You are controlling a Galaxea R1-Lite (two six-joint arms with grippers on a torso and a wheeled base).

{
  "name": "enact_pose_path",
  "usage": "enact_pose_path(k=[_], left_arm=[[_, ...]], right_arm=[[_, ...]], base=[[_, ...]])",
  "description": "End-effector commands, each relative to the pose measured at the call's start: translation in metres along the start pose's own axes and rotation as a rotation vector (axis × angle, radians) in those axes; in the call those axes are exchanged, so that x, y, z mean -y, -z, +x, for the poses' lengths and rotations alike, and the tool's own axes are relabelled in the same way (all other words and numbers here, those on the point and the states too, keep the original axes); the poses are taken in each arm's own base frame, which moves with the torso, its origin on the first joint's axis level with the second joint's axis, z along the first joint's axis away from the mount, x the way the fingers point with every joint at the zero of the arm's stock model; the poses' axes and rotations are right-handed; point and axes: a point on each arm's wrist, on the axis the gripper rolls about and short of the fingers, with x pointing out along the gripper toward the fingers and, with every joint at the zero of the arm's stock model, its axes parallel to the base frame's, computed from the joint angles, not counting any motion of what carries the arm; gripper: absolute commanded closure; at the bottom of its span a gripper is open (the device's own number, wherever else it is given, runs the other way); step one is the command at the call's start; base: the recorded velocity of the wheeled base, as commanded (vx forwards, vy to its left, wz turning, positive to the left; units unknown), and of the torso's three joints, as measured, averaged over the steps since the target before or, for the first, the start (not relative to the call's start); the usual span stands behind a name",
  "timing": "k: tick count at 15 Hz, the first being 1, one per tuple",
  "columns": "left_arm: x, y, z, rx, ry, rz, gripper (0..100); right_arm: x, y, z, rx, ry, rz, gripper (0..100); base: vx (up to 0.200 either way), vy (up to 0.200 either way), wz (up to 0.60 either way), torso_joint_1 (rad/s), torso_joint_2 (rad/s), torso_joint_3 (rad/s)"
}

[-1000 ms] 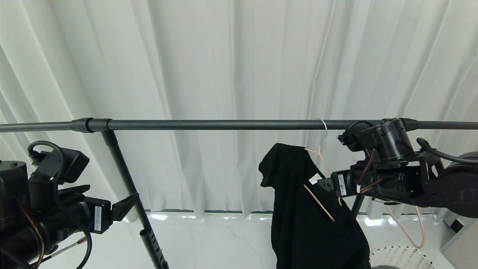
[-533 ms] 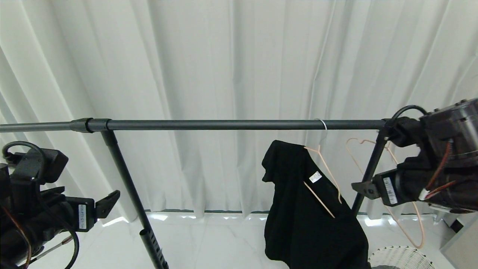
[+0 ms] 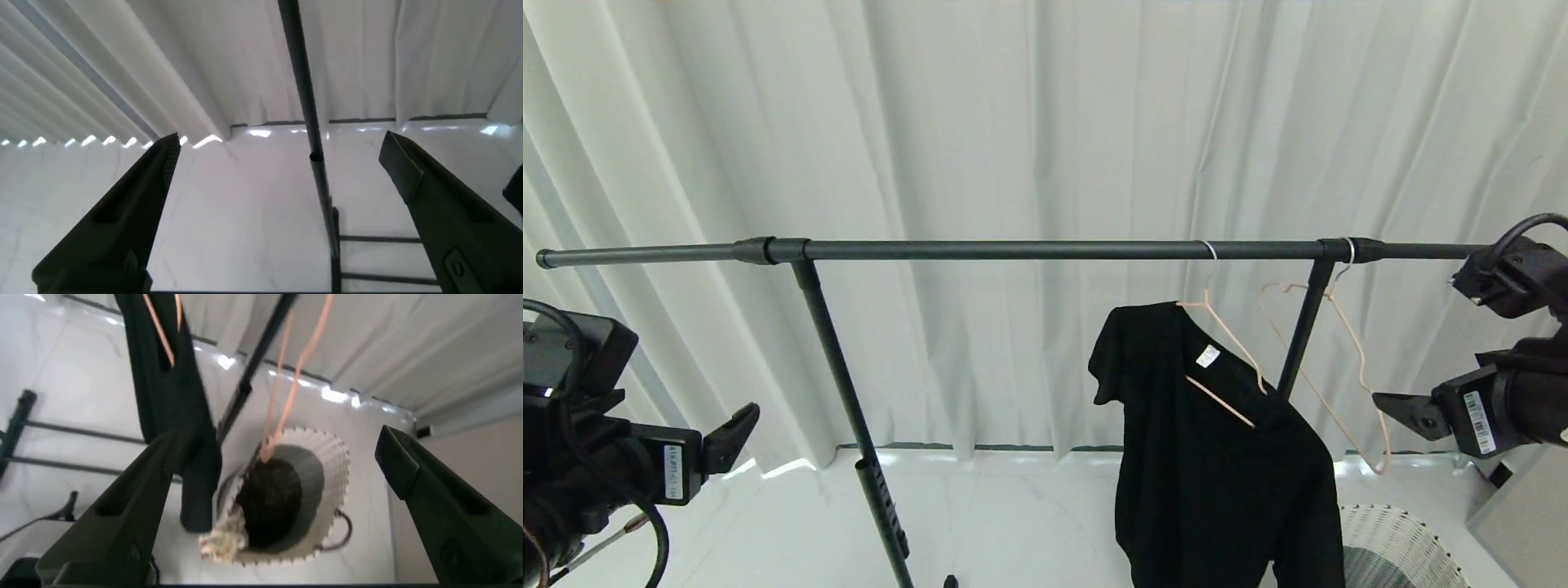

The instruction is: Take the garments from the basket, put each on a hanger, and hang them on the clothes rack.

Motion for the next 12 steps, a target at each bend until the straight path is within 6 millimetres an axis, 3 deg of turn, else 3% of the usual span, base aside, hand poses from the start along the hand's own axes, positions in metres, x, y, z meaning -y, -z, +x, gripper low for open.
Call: enact_pose_path(k=[1, 3, 7, 12], left_arm=[[0.0, 0.005, -0.007, 0.002, -0.028, 0.017, 0], [0.004, 0.016, -0.014, -0.021, -0.07, 0.033, 0], [0.017, 0.02, -0.025, 0.017, 0.022, 0.075, 0], [0.02, 0.023, -0.026, 0.012, 0.043, 0.084, 0]], right_arm=[[0.001, 0.008, 0.004, -0.026, 0.016, -0.003, 0], [0.001, 0.012, 0.007, -0.021, 0.026, 0.003, 0], [0.003, 0.025, 0.013, -0.063, 0.08, -0.008, 0], [0.005, 0.027, 0.014, -0.074, 0.092, -0.065, 0]], base=[[-0.2, 0.0, 0.0, 0.002, 0.01, 0.002], [-0.2, 0.0, 0.0, 0.002, 0.0, 0.0], [-0.2, 0.0, 0.0, 0.001, 0.0, 0.002], [0.0, 0.0, 0.0, 0.0, 0.0, 0.0]])
